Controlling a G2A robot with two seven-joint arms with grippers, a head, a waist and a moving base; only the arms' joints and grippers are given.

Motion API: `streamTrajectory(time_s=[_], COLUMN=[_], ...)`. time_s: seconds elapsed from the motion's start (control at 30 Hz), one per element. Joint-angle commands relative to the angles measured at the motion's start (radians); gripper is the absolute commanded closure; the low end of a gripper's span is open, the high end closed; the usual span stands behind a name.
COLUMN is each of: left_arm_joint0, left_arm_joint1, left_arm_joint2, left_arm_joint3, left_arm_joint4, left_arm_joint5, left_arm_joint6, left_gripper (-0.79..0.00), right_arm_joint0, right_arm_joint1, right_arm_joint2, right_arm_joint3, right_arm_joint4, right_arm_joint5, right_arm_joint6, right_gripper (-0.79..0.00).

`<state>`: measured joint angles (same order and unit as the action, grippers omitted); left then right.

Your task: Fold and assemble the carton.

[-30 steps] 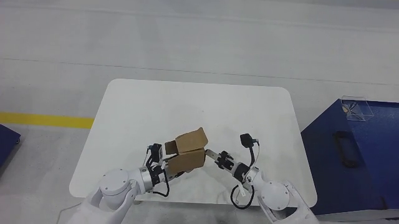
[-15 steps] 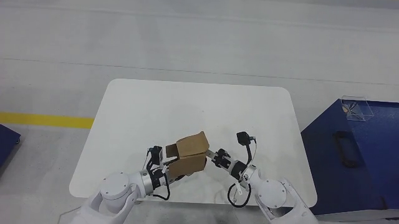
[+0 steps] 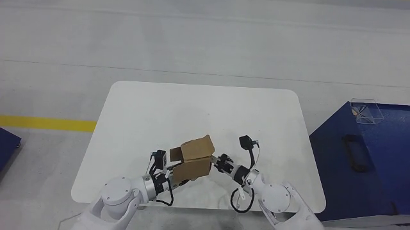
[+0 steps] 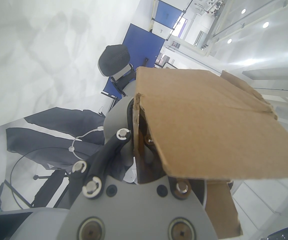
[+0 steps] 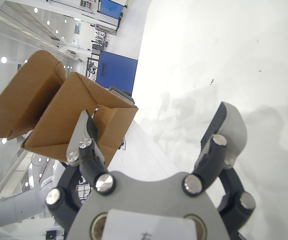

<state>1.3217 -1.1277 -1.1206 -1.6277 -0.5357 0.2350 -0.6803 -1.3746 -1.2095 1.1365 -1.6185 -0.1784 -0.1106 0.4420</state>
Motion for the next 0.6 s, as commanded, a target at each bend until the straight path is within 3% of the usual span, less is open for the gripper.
streamTrajectory(time_s=[0.0, 0.57], left_arm_joint0=[-0.001, -0.016], left_arm_joint1=[0.0, -0.002], left_arm_joint2=[0.0, -0.006], left_arm_joint3=[0.0, 0.007], left_arm_joint4=[-0.003, -0.033], left_arm_joint5=[0.002, 0.002], left_arm_joint6=[-0.002, -0.032], left_gripper=[0.0, 0.0], right_arm_joint0=[0.001, 0.019], right_arm_joint1=[-0.002, -0.007], right_arm_joint2=[-0.002, 0.0], right_arm_joint3=[0.001, 0.032], right_arm_joint4=[0.015, 0.067], right_arm_joint5=[-0.007, -0.019], right_arm_joint6=[-0.008, 0.001], right_gripper=[-0.785, -0.785])
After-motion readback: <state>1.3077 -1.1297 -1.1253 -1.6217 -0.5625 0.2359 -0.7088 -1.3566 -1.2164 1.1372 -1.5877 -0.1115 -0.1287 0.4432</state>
